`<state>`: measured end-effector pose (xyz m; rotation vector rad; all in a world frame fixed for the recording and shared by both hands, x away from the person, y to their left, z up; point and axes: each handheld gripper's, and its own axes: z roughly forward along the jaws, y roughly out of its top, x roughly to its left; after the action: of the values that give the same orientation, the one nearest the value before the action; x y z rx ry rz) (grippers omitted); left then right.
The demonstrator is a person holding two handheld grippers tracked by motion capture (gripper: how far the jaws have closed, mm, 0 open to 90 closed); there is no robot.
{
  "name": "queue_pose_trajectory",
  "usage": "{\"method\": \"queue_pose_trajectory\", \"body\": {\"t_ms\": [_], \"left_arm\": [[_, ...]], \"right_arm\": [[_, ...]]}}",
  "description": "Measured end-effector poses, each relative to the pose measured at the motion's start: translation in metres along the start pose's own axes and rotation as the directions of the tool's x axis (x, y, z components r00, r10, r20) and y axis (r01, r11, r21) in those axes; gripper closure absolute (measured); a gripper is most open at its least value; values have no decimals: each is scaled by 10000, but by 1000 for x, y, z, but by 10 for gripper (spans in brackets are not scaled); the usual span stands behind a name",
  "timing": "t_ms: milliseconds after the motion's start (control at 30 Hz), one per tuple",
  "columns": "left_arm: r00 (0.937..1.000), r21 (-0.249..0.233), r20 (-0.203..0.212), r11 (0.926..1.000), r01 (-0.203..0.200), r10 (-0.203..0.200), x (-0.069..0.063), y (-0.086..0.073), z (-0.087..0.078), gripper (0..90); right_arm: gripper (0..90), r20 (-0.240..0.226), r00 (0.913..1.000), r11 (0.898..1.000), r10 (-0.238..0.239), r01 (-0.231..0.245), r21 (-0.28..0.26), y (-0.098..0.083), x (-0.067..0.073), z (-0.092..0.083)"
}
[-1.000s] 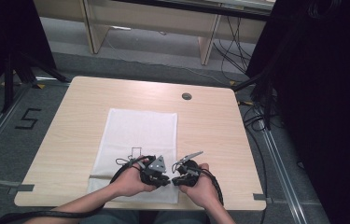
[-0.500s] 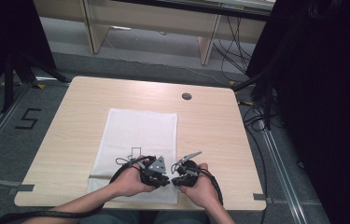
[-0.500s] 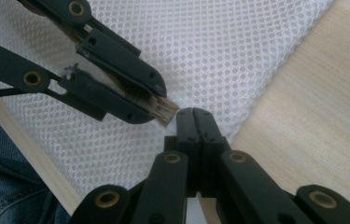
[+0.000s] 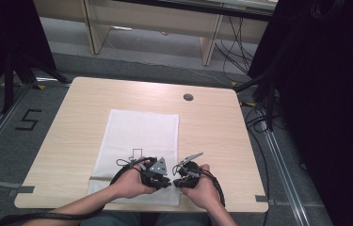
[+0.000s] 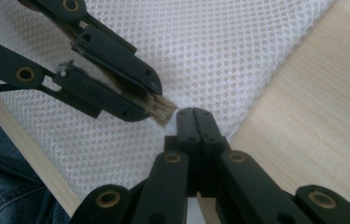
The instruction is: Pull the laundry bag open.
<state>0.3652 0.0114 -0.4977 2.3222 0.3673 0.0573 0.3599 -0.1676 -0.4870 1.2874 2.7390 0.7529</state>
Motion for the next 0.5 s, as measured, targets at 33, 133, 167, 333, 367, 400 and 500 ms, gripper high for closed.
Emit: {"method": "queue_pose_trajectory", "body": {"t_ms": [33,133,167,333,367,400,500], "left_arm": [[10000,-22,7,10000,36,-36,0,0,0,818],[10000,-38,-2,10000,71,-71,0,0,0,818],[10000,-48,3,10000,68,-68,0,0,0,818],[10000,-4,-2,10000,66,-66,1,0,-6,819],[10000,-37,38,10000,-17,17,2,0,-7,819],[9999,-47,72,10000,80,-80,2,-1,-8,818],[10000,-38,34,10000,48,-48,2,-2,-7,818]], "right_arm": [[900,10,10000,10000,5,-5,-1,0,0,0],[900,13,10000,10000,-38,38,4,0,0,0],[900,9,10000,10000,-47,47,-2,0,0,0],[900,10,10000,10000,-18,17,32,0,-1,0],[900,-13,10000,10000,13,-13,45,0,-1,0],[900,-1,10000,10000,14,-14,59,0,0,-1],[900,31,10000,10000,44,-45,84,0,0,-1]]}}
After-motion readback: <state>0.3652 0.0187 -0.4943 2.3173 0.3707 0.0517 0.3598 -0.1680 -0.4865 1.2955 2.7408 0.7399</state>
